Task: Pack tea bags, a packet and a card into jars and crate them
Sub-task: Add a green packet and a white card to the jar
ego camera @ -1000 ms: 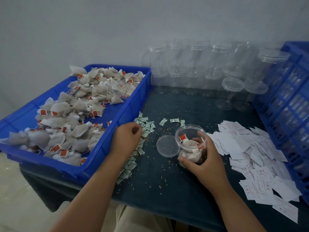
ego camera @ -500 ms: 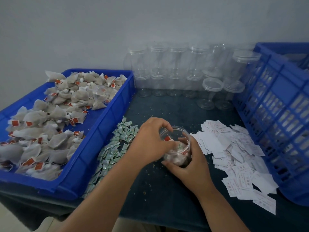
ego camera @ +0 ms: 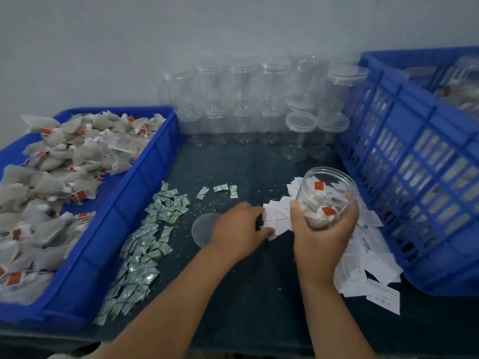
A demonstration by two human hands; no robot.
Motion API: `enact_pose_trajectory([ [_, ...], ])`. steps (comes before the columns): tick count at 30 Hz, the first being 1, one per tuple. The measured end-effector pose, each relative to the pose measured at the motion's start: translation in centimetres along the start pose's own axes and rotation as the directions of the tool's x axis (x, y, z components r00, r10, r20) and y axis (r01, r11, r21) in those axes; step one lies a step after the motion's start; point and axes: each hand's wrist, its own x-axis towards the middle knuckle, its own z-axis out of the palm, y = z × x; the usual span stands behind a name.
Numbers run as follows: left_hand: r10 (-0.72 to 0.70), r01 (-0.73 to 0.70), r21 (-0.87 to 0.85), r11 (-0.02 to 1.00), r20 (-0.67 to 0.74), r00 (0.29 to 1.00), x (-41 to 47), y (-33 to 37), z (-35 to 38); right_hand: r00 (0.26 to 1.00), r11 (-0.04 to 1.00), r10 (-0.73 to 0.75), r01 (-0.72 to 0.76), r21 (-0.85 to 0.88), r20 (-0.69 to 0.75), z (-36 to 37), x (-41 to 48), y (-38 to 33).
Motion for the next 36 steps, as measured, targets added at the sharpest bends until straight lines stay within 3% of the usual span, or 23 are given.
enact_pose_trajectory([
  [7,0.114,-0.095,0.144,0.985,-0.132,0.985,1.2,-0.2,2.5,0.996,0.996,0.066,-0.062,-0.068,0.066,0.2,-0.3,0.8],
  [16,0.319,-0.275,0.291,0.916,-0.115,0.941,0.1,-0.3,2.7,0.99,0.992,0.096,-0.087,-0.087,0.103,0.3,-0.2,0.6],
  [20,0.173,-0.177,0.008,0.984,-0.263,0.949,-0.5,-0.1,2.4,0.991,0.993,0.091,-0.083,-0.079,0.1,0.3,-0.3,0.3],
  [23,0.079,-0.11,-0.174,0.979,-0.175,0.981,-0.4,-0.4,2.2,0.99,0.994,0.097,-0.09,-0.067,0.105,0.3,-0.3,0.2],
  [25,0.139,-0.142,-0.032,0.989,-0.067,0.988,-0.2,-0.5,2.4,0.988,0.992,0.11,-0.102,-0.073,0.112,0.3,-0.3,0.3],
  [27,0.199,-0.192,0.091,0.977,-0.077,0.977,-0.2,-0.5,2.8,0.987,0.99,0.11,-0.098,-0.098,0.118,0.3,-0.4,0.4],
  [31,0.209,-0.209,0.025,0.978,-0.217,0.953,-0.5,-0.5,2.7,0.991,0.993,0.081,-0.07,-0.098,0.104,0.2,-0.3,0.4],
  [34,0.008,-0.085,-0.179,0.98,-0.393,0.92,-0.9,0.1,1.4,0.99,0.995,0.089,-0.084,-0.053,0.112,0.3,-0.4,0.1],
  [36,-0.154,-0.024,-0.391,0.92,-0.418,0.895,-0.8,0.4,-0.6,0.985,0.996,0.09,-0.09,-0.006,0.147,0.3,-0.5,-0.2],
])
